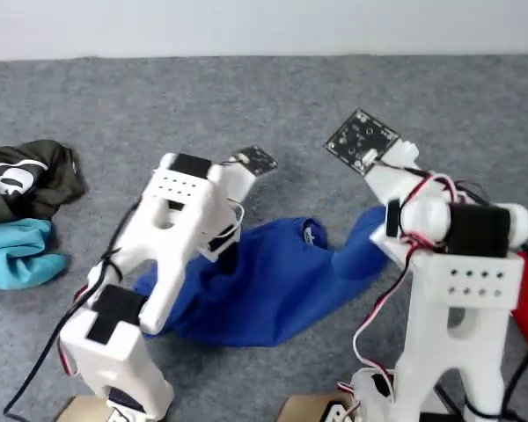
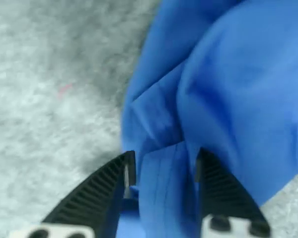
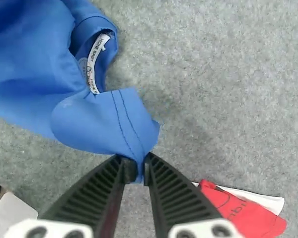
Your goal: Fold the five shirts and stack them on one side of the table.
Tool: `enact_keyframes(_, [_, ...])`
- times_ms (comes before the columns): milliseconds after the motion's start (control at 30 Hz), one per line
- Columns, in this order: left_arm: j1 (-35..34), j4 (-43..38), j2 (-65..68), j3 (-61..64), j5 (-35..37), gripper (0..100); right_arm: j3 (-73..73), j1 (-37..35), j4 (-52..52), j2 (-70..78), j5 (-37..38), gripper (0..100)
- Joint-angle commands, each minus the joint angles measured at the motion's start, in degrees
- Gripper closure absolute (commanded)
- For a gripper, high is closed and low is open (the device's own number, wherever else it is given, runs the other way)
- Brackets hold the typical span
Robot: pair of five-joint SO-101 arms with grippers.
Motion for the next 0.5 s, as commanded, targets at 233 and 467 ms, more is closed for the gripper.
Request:
enact_keyframes(233, [5.1,0.62,9.23,-1.89,-3.34,95,0.26,8.66,1.8,-4.35,1.14,98.8])
enact_keyframes(467, [0.88,2.99,-2.99,-2.59,-3.34,100,0.26,17.45,1.8,-4.35,6.24,98.8])
